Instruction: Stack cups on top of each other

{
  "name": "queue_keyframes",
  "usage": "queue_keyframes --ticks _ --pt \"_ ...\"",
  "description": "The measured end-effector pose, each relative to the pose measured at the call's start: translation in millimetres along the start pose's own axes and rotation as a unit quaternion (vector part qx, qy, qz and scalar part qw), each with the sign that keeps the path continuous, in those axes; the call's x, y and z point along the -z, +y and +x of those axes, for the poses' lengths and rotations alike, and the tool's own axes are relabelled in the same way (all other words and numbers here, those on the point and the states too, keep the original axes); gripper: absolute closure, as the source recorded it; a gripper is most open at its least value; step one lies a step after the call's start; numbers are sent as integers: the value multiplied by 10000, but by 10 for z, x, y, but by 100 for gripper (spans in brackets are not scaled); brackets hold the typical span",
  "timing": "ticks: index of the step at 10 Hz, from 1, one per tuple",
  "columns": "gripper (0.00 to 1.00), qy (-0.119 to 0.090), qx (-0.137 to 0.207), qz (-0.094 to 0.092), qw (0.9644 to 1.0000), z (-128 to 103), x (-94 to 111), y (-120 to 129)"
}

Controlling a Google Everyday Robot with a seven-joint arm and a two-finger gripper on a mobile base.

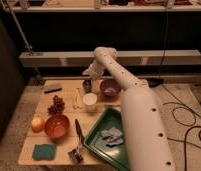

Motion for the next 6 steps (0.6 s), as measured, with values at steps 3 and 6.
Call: queue_keyframes --ticks 3,6 --pt "34 5 -10 -17 10000 13 -11 -12" --pt "64 10 -8 -22 10000 14 -14 -11"
